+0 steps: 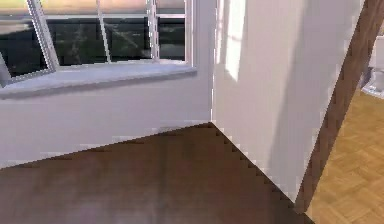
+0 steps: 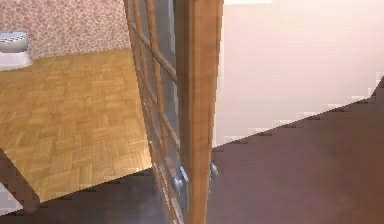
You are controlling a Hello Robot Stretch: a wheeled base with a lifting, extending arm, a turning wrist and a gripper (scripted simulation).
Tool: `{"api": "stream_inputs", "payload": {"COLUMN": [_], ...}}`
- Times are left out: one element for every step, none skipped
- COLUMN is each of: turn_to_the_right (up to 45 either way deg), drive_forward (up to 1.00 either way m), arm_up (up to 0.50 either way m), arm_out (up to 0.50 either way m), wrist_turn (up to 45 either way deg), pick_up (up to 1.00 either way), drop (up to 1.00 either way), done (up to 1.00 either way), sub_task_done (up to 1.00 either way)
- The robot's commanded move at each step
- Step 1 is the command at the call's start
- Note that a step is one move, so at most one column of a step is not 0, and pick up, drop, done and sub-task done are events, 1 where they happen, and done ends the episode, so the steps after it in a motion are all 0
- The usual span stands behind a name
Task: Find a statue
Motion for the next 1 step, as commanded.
{"api": "stream_inputs", "payload": {"turn_to_the_right": [21.0], "drive_forward": [0.0], "arm_up": [0.0], "arm_out": [0.0], "wrist_turn": [0.0], "pick_up": [0.0], "drop": [0.0], "done": [0.0], "sub_task_done": [0.0]}}
